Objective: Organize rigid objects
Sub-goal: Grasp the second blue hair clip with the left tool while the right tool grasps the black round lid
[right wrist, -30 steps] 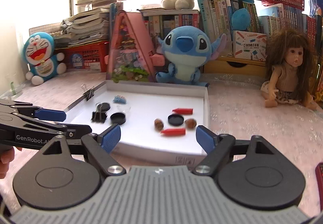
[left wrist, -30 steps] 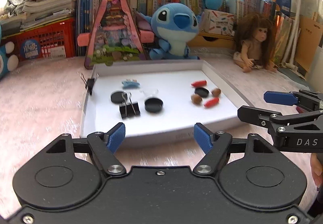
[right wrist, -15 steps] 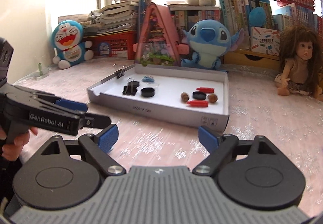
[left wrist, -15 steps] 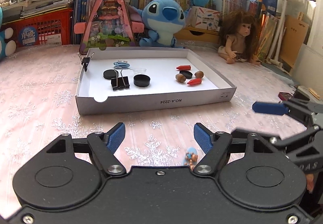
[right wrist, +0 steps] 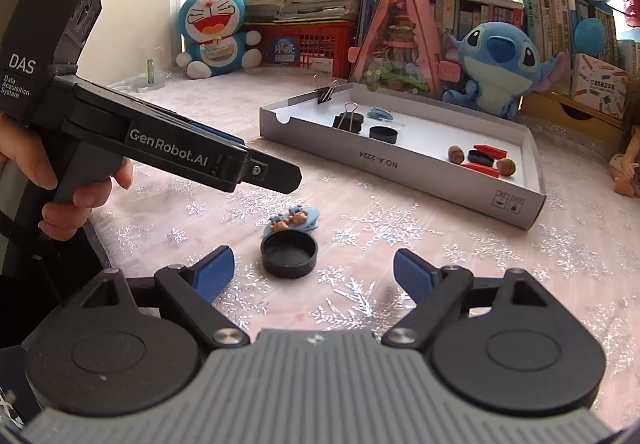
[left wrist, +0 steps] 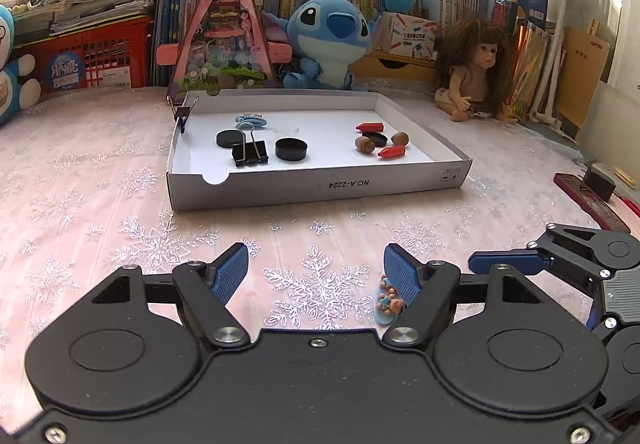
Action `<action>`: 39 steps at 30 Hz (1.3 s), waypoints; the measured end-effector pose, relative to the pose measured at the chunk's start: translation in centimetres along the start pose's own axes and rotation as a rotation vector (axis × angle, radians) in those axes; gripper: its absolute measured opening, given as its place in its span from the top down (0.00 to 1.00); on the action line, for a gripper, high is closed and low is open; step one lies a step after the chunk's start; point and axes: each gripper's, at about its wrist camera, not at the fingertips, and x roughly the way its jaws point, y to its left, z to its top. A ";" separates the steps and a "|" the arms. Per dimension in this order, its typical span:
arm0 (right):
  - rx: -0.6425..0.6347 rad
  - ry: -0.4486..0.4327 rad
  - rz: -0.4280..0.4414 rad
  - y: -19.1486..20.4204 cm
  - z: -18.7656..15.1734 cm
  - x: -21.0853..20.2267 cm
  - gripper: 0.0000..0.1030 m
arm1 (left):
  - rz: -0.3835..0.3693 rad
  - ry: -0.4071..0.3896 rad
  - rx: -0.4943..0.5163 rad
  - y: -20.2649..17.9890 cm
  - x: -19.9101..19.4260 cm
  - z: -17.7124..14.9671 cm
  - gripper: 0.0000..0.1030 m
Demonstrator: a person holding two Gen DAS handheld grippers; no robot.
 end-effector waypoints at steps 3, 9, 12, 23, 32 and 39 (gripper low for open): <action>0.006 0.013 0.018 0.1 0.0 0.0 0.33 | 0.002 -0.001 0.001 0.0 0.0 -0.2 0.29; 0.016 0.009 -0.001 -0.2 -0.2 -0.4 0.69 | -0.007 0.002 0.002 0.0 0.1 -0.6 0.29; 0.033 0.007 -0.025 -0.7 -0.3 -0.6 0.69 | -0.012 0.000 0.001 -0.2 0.1 -0.9 0.29; 0.096 -0.006 -0.110 -2.6 -0.8 -1.1 0.69 | -0.072 0.021 0.044 -1.8 0.3 -2.0 0.33; 0.139 -0.039 -0.144 -3.3 -0.7 -1.2 0.48 | -0.089 0.021 0.064 -2.6 0.7 -2.5 0.66; 0.126 -0.025 -0.165 -3.0 -0.6 -0.6 0.39 | -0.093 0.023 0.072 -3.1 0.7 -2.5 0.85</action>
